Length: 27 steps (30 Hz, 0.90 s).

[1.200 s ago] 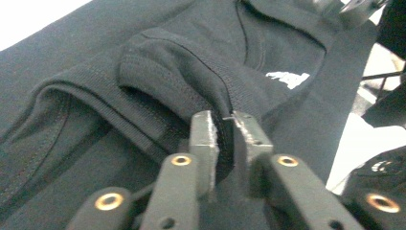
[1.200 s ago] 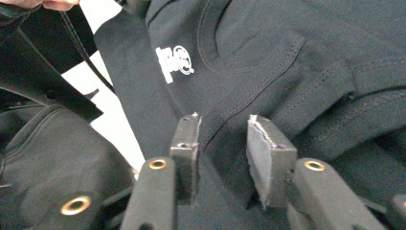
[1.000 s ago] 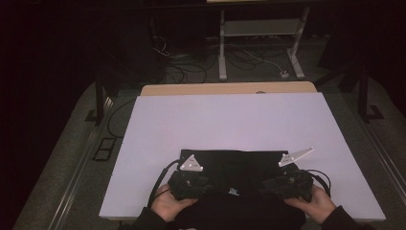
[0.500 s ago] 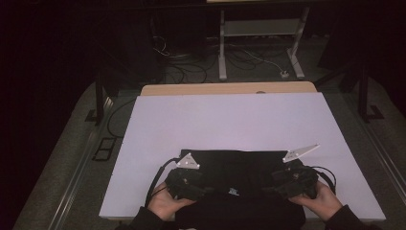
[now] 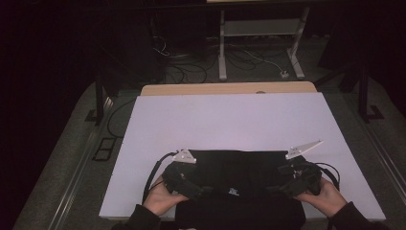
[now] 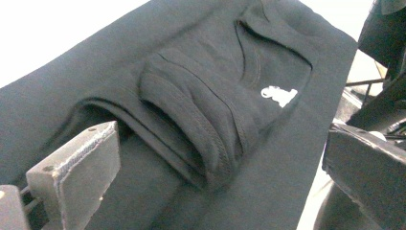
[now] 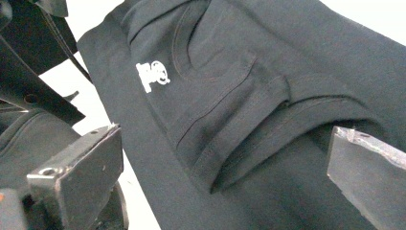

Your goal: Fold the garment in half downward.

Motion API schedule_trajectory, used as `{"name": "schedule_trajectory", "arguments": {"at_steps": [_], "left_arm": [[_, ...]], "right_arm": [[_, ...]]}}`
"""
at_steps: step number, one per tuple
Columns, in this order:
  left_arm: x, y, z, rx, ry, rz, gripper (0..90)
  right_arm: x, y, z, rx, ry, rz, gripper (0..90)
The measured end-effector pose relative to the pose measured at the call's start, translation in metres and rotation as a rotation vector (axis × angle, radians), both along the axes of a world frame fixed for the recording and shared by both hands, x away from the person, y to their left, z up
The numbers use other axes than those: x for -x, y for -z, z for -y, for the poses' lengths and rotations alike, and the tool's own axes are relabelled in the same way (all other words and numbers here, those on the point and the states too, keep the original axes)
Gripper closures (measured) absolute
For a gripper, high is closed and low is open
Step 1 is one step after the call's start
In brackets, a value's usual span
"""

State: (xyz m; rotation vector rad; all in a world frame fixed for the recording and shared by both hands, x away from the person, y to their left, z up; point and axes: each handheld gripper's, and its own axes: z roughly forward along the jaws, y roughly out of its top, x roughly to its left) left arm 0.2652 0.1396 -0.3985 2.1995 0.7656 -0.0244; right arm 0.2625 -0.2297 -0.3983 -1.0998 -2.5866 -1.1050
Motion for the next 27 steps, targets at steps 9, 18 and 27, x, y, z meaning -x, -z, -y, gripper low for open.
{"name": "schedule_trajectory", "arguments": {"at_steps": [9,18,27], "left_arm": [[-0.004,-0.003,-0.003,-0.008,0.005,0.019,0.0],[-0.013,-0.013,-0.01,-0.006,0.004,0.038,0.0],[-0.023,-0.019,-0.016,-0.01,0.009,0.042,0.0]], "right_arm": [[-0.005,-0.007,0.007,0.004,0.01,0.013,0.0],[-0.013,-0.024,0.018,0.005,0.03,0.05,0.0],[-0.025,-0.033,0.027,0.013,0.052,0.074,0.0]]}}
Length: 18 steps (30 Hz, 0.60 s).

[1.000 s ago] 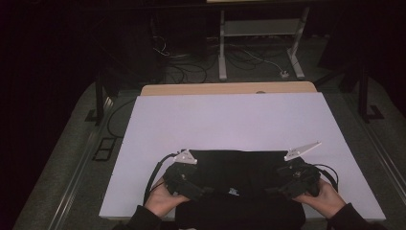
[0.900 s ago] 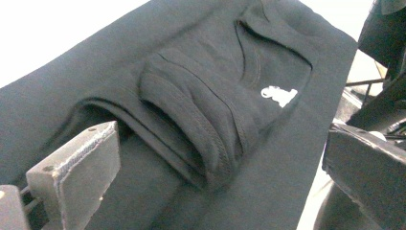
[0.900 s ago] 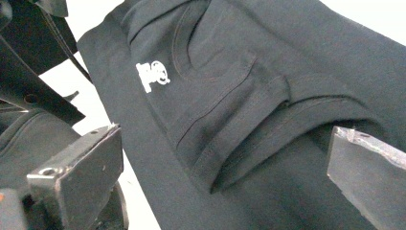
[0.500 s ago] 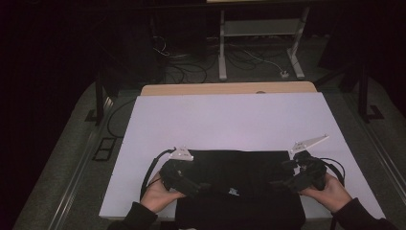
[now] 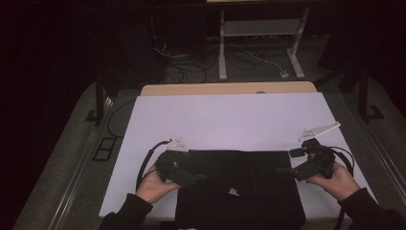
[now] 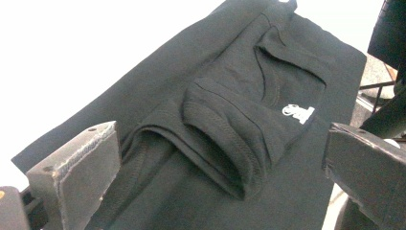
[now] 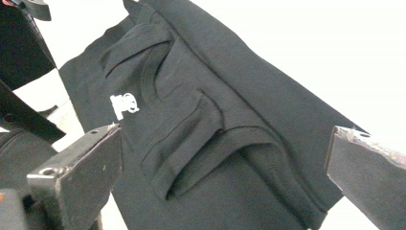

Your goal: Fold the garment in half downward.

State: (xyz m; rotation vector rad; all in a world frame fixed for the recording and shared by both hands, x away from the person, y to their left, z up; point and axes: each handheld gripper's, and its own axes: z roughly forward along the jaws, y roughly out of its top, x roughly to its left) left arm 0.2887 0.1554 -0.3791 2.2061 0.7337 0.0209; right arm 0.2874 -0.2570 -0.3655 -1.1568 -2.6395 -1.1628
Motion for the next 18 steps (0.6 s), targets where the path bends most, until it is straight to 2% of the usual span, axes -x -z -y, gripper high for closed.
{"name": "schedule_trajectory", "arguments": {"at_steps": [5,13,18], "left_arm": [[-0.006,-0.004,-0.003,-0.018,0.006,-0.003,0.0],[-0.015,-0.011,-0.008,-0.024,0.001,0.004,0.0],[-0.024,-0.008,-0.012,-0.021,-0.006,-0.009,0.0]], "right_arm": [[-0.006,-0.001,0.002,0.022,0.007,0.003,0.0],[-0.015,-0.006,0.005,0.025,0.012,0.02,0.0],[-0.022,-0.005,0.008,0.034,0.018,0.027,0.0]]}}
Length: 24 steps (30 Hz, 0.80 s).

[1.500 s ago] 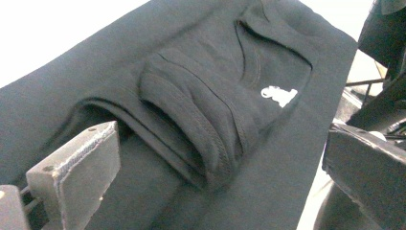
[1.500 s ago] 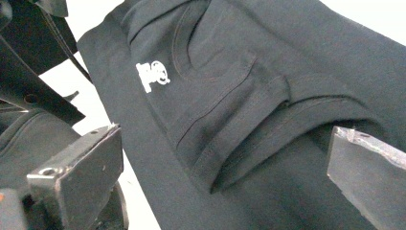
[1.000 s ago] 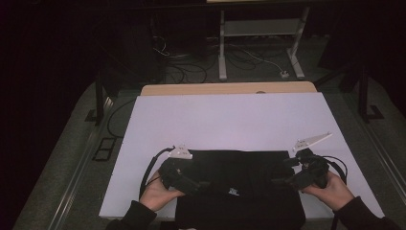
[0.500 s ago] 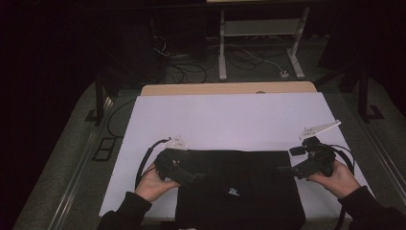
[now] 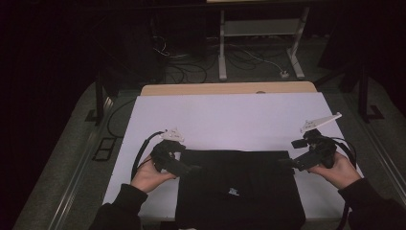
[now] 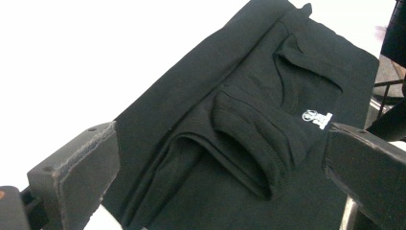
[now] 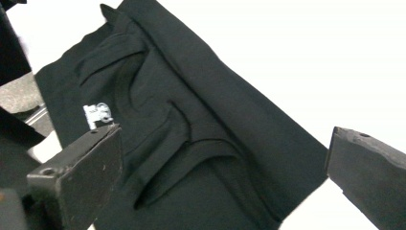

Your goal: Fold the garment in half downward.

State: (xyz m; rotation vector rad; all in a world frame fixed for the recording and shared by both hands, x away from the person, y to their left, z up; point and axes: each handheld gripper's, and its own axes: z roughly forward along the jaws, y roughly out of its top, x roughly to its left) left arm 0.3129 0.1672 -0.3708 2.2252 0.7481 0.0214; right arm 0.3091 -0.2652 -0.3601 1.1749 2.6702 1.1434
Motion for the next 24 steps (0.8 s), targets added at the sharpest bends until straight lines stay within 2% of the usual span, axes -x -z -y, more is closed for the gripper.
{"name": "schedule_trajectory", "arguments": {"at_steps": [4,7,10,17,21,24], "left_arm": [[-0.007,0.005,-0.002,-0.007,-0.006,-0.003,0.0],[-0.008,0.005,-0.004,-0.002,-0.021,0.012,0.0],[-0.009,0.005,-0.006,0.007,-0.019,0.009,0.0],[-0.016,0.012,-0.011,0.013,-0.028,-0.028,0.0],[-0.021,0.017,-0.011,-0.004,-0.059,-0.026,0.0],[-0.025,0.021,-0.01,-0.006,-0.059,-0.034,0.0]], "right_arm": [[-0.005,0.005,0.001,0.023,0.004,0.005,0.0],[-0.007,0.007,0.001,0.022,0.003,0.001,0.0],[-0.01,0.009,0.002,0.018,0.006,0.007,0.0],[-0.017,0.017,0.007,0.003,0.007,-0.011,0.0],[-0.021,0.021,0.01,0.002,0.019,-0.011,0.0],[-0.022,0.024,0.011,0.003,0.025,-0.007,0.0]]}}
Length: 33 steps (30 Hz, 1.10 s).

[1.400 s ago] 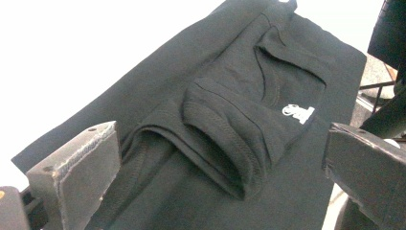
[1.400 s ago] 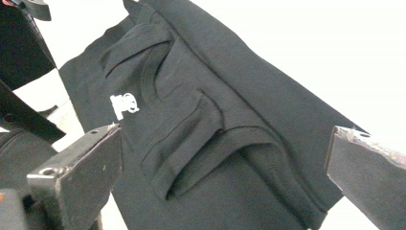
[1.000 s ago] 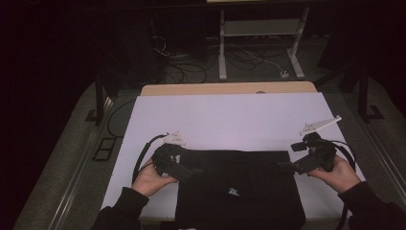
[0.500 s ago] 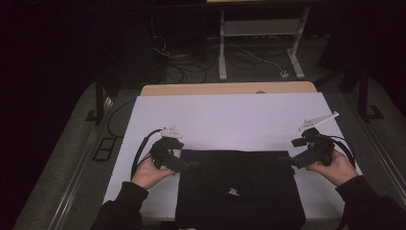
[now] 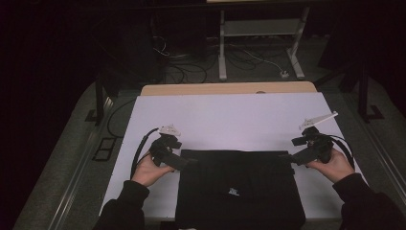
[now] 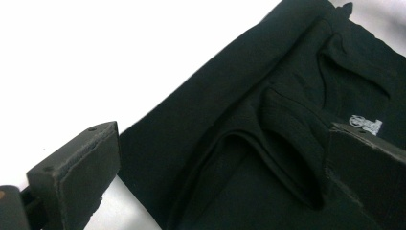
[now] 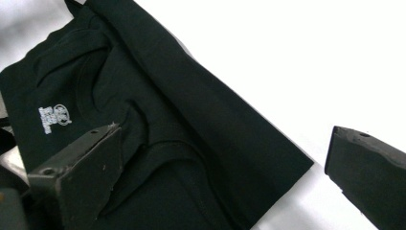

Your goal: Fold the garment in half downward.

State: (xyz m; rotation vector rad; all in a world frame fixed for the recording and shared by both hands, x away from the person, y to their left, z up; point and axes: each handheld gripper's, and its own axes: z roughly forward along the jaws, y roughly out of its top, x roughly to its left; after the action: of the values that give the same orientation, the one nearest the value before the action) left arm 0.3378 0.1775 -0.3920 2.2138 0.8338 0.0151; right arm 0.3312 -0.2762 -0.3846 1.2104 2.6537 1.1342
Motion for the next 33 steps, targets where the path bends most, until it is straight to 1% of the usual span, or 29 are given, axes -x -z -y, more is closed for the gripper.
{"name": "schedule_trajectory", "arguments": {"at_steps": [3,5,7,8,9,10,11,13,15,16,23,26,27,28,30,33], "left_arm": [[-0.003,0.004,0.001,-0.003,0.008,-0.008,0.0],[-0.005,0.007,0.0,0.003,0.015,-0.011,0.0],[-0.005,0.008,-0.001,0.003,0.024,0.011,0.0],[-0.005,0.008,-0.001,0.004,0.021,0.03,0.0],[-0.006,0.009,-0.002,0.0,0.02,0.036,0.0],[-0.008,0.01,-0.004,0.003,0.021,0.034,0.0],[-0.009,0.011,-0.005,0.006,0.018,0.028,0.0],[-0.013,0.016,-0.009,0.008,0.0,0.016,0.0],[-0.016,0.02,-0.012,0.024,-0.018,0.007,0.0],[-0.018,0.021,-0.014,0.025,-0.018,0.003,0.0],[-0.028,0.029,-0.019,0.027,-0.031,-0.012,0.0],[-0.032,0.032,-0.02,0.038,-0.039,-0.016,0.0],[-0.032,0.033,-0.021,0.049,-0.051,-0.017,0.0],[-0.033,0.033,-0.022,0.052,-0.05,-0.016,0.0],[-0.035,0.035,-0.023,0.075,-0.063,-0.015,0.8],[-0.038,0.037,-0.024,0.089,-0.07,-0.021,2.5]], "right_arm": [[-0.001,0.005,0.001,-0.004,0.0,0.0,0.0],[-0.003,0.01,0.002,-0.001,0.002,-0.005,0.0],[-0.005,0.014,0.002,0.005,0.006,-0.01,0.0],[-0.005,0.015,0.002,0.008,0.009,-0.011,0.0],[-0.006,0.017,0.003,0.009,0.011,-0.014,0.0],[-0.008,0.018,0.004,0.005,0.01,-0.009,0.0],[-0.008,0.02,0.004,0.004,0.016,-0.014,0.0],[-0.01,0.023,0.004,0.01,0.018,-0.018,0.0],[-0.012,0.025,0.005,0.013,0.02,-0.019,0.0],[-0.012,0.026,0.005,0.01,0.021,-0.019,0.0],[-0.018,0.029,0.011,-0.04,0.021,-0.019,0.0],[-0.022,0.032,0.013,-0.038,0.033,-0.026,0.0],[-0.023,0.034,0.013,-0.034,0.037,-0.029,0.0],[-0.024,0.035,0.014,-0.03,0.039,-0.033,0.0],[-0.026,0.038,0.015,-0.031,0.046,-0.045,0.0],[-0.029,0.041,0.018,-0.036,0.054,-0.05,3.5]]}}
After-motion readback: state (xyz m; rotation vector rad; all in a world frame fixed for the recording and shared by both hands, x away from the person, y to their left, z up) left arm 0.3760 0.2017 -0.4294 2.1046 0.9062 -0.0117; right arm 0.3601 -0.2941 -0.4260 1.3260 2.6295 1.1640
